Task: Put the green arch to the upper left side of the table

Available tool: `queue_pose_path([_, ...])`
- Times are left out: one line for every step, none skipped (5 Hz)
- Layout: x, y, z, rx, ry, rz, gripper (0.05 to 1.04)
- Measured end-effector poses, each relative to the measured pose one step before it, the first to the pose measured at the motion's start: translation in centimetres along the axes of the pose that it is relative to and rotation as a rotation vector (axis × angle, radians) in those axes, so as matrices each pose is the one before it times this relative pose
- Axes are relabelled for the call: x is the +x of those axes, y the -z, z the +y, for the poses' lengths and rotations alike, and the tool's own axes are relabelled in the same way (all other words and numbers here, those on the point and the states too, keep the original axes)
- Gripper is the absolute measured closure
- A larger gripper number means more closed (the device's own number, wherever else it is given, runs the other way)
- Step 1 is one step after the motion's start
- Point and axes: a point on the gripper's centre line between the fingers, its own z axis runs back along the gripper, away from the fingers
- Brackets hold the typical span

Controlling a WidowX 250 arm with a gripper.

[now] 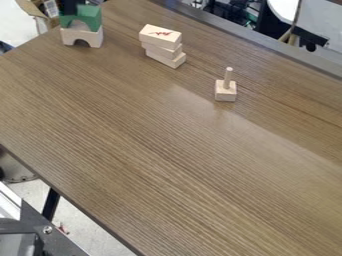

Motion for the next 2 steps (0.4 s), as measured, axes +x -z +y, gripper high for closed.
queue_pose_path([0.743, 2.018, -0.217, -0.0169, -0.0108, -0.0047, 0.130])
queue_pose_path([0.189, 0.182, -0.277, -0.0475, -0.0263, -0.0031, 0.379])
